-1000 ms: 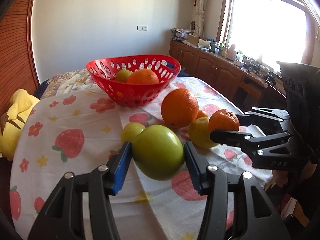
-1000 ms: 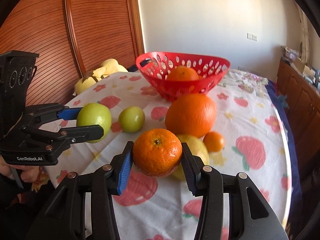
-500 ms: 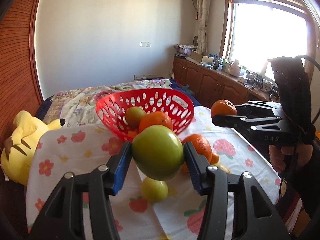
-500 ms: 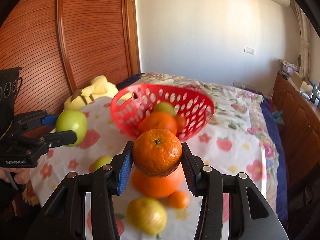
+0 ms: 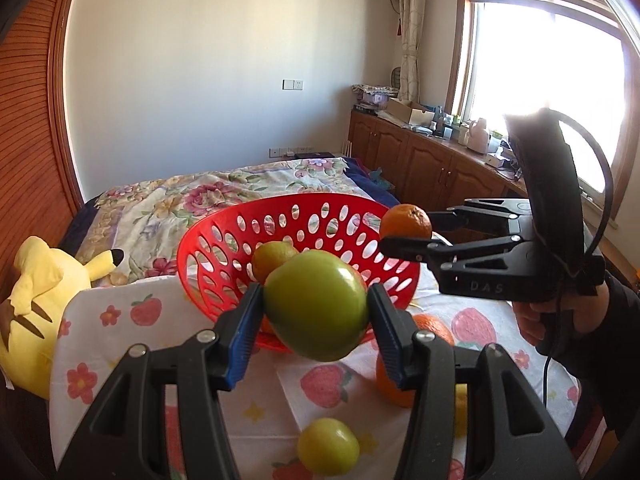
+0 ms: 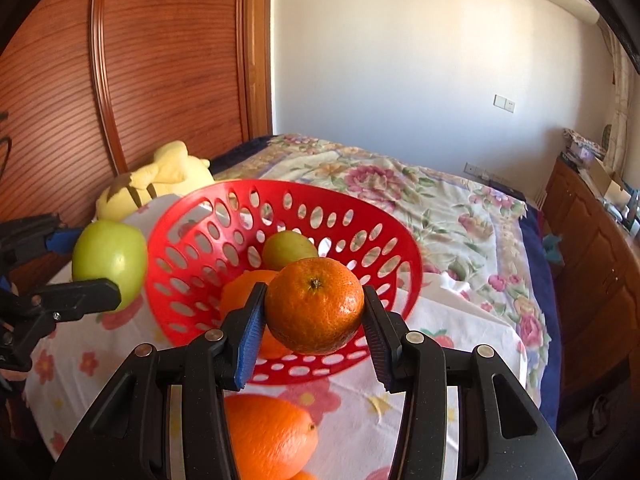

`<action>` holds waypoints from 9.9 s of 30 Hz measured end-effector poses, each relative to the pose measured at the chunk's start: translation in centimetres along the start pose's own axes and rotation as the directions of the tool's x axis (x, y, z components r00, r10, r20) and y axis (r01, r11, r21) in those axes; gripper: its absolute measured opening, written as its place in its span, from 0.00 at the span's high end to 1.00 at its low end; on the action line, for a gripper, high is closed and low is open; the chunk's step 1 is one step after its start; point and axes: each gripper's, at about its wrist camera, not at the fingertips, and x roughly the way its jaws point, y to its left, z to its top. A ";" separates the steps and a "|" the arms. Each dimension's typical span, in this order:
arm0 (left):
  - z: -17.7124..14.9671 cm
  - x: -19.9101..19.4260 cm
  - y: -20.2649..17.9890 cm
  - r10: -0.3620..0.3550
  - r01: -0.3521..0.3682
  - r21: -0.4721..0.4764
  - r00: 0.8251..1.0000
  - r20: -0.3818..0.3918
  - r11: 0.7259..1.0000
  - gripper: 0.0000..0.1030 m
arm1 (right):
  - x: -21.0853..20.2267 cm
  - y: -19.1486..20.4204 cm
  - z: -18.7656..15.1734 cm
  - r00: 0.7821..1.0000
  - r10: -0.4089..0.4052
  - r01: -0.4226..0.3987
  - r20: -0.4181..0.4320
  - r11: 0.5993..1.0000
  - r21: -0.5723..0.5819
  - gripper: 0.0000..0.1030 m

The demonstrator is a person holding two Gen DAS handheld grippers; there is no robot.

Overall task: Organize fruits
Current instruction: 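Release the tangerine into the red basket with the right tool while the left tool holds the apple, then lower the green apple into the basket and open the left tool, then withdraw both open tools from the basket toward the remaining fruit, then grasp another green apple with the left tool while the right tool grasps a yellow pear, then release the yellow pear into the basket with the right tool while the left tool holds the apple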

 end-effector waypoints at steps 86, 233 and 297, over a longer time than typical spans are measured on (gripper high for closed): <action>-7.5 -7.3 -1.3 0.043 -0.043 0.004 0.999 -0.010 0.999 0.46 | -11.1 5.8 -9.2 0.995 0.013 -0.030 0.103 0.986 0.166 0.47; -6.4 -4.8 -1.6 0.001 0.001 0.033 0.998 -0.064 0.999 0.52 | -9.6 5.6 -10.8 0.999 -0.024 0.018 0.040 0.990 0.140 0.35; 3.1 7.6 4.9 0.052 -0.049 0.038 0.995 -0.083 0.998 0.52 | 10.1 -1.8 3.0 0.985 0.032 -0.029 -0.170 0.999 0.019 0.34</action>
